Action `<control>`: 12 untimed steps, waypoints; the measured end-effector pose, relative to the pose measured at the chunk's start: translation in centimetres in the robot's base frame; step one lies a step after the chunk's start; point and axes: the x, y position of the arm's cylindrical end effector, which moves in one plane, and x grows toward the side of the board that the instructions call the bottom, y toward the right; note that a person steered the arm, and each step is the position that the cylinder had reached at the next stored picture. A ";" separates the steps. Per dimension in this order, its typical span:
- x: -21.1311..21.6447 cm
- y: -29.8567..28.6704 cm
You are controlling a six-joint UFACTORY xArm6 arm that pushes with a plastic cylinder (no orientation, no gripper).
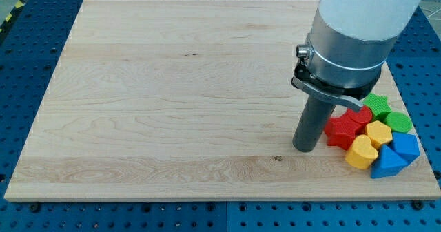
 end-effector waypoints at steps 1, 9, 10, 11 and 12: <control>0.0 -0.2; -17.1 16.7; -15.3 22.1; -14.8 22.7; -12.2 22.7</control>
